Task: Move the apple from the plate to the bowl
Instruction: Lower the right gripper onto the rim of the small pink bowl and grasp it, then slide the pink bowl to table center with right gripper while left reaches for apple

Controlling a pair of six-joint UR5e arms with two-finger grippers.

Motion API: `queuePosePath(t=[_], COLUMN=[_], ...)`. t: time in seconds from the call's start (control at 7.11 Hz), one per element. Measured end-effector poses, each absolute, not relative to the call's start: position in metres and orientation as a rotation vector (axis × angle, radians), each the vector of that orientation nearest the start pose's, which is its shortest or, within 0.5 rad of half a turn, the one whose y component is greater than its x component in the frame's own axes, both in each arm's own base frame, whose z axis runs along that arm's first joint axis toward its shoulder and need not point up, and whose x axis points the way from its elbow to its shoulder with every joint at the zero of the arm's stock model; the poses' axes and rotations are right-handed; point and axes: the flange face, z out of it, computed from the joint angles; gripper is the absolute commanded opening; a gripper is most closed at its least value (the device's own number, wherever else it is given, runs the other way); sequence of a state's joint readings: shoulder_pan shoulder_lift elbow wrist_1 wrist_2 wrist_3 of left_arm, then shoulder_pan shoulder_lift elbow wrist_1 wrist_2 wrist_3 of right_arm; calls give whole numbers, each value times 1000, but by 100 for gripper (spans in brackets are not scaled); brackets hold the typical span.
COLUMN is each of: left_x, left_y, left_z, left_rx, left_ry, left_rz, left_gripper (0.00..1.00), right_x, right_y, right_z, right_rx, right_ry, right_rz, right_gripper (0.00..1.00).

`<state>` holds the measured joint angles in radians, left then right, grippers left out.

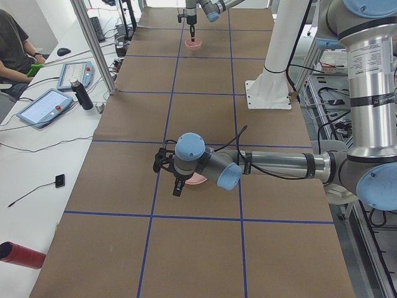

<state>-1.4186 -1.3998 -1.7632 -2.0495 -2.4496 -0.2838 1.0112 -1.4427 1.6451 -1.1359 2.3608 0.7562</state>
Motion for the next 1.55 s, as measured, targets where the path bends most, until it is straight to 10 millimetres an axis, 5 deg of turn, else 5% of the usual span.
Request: queuePosePath(t=[0.42,0.7,0.98,1.55], left_x=[75,110,135,163], left_y=[-441,-438,-436,-435], left_z=[539,535,534,532], left_rx=[233,209,163,181], left_ry=[996,992,978,922], left_rz=[121,132,92,91], left_gripper=[98,98,98,98], right_x=[-378,-451,-507,-554], right_y=[-517,-533,-552,-540], right_z=[353,285,257,239], right_rx=[-65,-98,-110,-93], right_ry=[-1055,-1027,-974,-944], right_rz=[110,222,315,353], right_gripper=[0,0,0,0])
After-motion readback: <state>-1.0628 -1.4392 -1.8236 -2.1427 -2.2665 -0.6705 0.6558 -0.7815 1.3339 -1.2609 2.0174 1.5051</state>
